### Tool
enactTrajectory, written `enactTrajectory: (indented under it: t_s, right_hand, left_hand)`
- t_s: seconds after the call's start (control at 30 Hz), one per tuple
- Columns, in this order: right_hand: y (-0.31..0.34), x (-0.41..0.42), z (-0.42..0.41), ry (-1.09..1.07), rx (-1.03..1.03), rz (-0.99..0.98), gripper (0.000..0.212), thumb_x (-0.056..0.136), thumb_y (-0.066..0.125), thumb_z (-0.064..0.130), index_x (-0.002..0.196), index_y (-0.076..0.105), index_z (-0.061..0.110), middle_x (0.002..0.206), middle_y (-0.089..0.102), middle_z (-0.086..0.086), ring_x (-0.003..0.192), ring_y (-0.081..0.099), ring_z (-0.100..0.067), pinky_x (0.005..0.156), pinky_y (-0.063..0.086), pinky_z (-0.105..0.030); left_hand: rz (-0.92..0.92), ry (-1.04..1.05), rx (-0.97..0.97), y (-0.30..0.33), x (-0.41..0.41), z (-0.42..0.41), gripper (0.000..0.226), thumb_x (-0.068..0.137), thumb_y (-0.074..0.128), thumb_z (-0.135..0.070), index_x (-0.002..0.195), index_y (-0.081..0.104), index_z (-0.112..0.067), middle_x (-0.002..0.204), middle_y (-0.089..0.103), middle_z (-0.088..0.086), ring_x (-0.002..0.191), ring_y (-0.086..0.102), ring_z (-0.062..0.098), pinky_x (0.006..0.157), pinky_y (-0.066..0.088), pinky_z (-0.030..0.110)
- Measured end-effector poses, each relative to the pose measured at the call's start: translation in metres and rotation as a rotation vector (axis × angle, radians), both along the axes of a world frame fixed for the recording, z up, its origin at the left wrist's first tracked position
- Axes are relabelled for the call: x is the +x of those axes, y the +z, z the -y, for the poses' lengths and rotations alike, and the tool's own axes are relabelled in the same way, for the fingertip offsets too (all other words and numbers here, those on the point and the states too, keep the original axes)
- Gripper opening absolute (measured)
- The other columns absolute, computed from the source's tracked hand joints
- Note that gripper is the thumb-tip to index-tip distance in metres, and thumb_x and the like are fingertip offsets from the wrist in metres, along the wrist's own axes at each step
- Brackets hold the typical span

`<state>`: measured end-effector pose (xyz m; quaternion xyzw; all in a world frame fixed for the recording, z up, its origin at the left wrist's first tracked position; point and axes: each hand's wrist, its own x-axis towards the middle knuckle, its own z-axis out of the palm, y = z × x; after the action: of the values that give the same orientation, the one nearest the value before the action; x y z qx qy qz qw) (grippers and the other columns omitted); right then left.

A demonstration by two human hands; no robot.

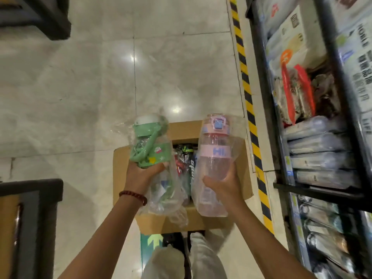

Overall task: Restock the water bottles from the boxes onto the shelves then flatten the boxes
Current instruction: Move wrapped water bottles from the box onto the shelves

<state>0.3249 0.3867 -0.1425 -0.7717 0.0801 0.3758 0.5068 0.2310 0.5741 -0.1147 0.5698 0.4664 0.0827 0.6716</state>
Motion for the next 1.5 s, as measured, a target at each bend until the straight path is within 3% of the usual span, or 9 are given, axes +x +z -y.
enactTrajectory:
  t_s: [0.33,0.5,0.57,0.63,0.7,0.8,0.93,1.37,1.5]
  right_hand:
    - [0.185,0.032,0.025,-0.130,0.344,0.231,0.099,0.034,0.093,0.032,0.122,0.048,0.021,0.106,0.062,-0.002,0.103,0.061,-0.021,0.081,0.054,-0.040]
    - [0.247,0.014,0.049,-0.262,0.470,0.287,0.040,0.075,0.075,0.009,0.110,0.056,0.011,0.097,0.060,-0.008,0.086,0.062,-0.023,0.060,0.057,-0.029]
    - [0.269,-0.001,0.059,-0.307,0.491,0.333,0.066,0.063,0.085,0.015,0.119,0.050,0.011,0.100,0.059,-0.007,0.088,0.061,-0.021,0.064,0.058,-0.032]
    - [0.292,-0.022,0.066,-0.329,0.480,0.409,0.105,0.037,0.092,0.034,0.129,0.045,0.014,0.108,0.062,-0.001,0.098,0.063,-0.017,0.078,0.057,-0.037]
    - [0.308,-0.042,0.070,-0.376,0.471,0.460,0.114,0.030,0.091,0.047,0.131,0.045,0.021,0.117,0.062,0.006,0.107,0.061,-0.009,0.084,0.056,-0.031]
    - [0.326,-0.079,0.079,-0.446,0.480,0.548,0.105,0.031,0.085,0.040,0.127,0.044,0.033,0.117,0.059,0.015,0.106,0.058,0.001,0.076,0.051,-0.019]
    - [0.338,-0.137,0.091,-0.480,0.462,0.618,0.096,0.042,0.076,0.033,0.131,0.041,0.031,0.120,0.058,0.015,0.106,0.058,0.003,0.083,0.050,-0.024]
    - [0.393,-0.302,0.217,-0.907,0.203,0.860,0.098,0.045,0.078,0.040,0.134,0.039,0.033,0.129,0.054,0.013,0.117,0.053,-0.002,0.086,0.047,-0.020]
    - [0.409,-0.348,0.263,-1.047,0.124,0.935,0.091,0.054,0.079,0.032,0.134,0.037,0.034,0.127,0.050,0.018,0.116,0.049,0.002,0.088,0.046,-0.021]
  left_hand:
    - [0.264,-0.168,0.165,0.195,0.009,0.004,0.068,0.035,0.079,-0.026,0.100,0.062,-0.020,0.084,0.072,-0.006,0.078,0.069,0.007,0.063,0.053,0.018]
    - [0.437,-0.216,0.208,0.258,0.007,0.014,0.065,0.042,0.089,-0.013,0.100,0.068,-0.033,0.103,0.069,0.000,0.089,0.068,0.014,0.071,0.056,0.022]
    - [0.488,-0.273,0.208,0.276,0.003,0.016,0.069,0.037,0.092,-0.032,0.101,0.069,-0.044,0.106,0.069,0.001,0.095,0.068,0.019,0.079,0.056,0.034]
    - [0.523,-0.313,0.201,0.288,-0.003,0.018,0.070,0.038,0.089,-0.029,0.102,0.068,-0.044,0.106,0.070,0.004,0.098,0.067,0.025,0.085,0.054,0.045]
    - [0.540,-0.351,0.203,0.297,-0.010,0.023,0.067,0.042,0.082,-0.023,0.102,0.066,-0.046,0.109,0.069,0.005,0.100,0.067,0.023,0.084,0.054,0.045]
    - [0.554,-0.456,0.194,0.314,-0.033,0.031,0.060,0.041,0.078,-0.025,0.094,0.067,-0.050,0.100,0.072,-0.001,0.093,0.069,0.018,0.076,0.056,0.034]
    - [0.601,-0.593,0.109,0.333,-0.055,0.044,0.050,0.038,0.080,-0.017,0.087,0.072,-0.029,0.083,0.074,-0.005,0.076,0.070,0.010,0.063,0.054,0.022]
    - [0.705,-1.102,-0.060,0.395,-0.081,0.208,0.064,0.036,0.086,-0.023,0.097,0.066,-0.022,0.088,0.074,-0.006,0.085,0.070,0.012,0.074,0.058,0.031]
    - [0.793,-1.282,-0.083,0.424,-0.103,0.282,0.052,0.057,0.082,0.010,0.097,0.064,-0.019,0.082,0.073,-0.007,0.076,0.069,0.005,0.062,0.053,0.016]
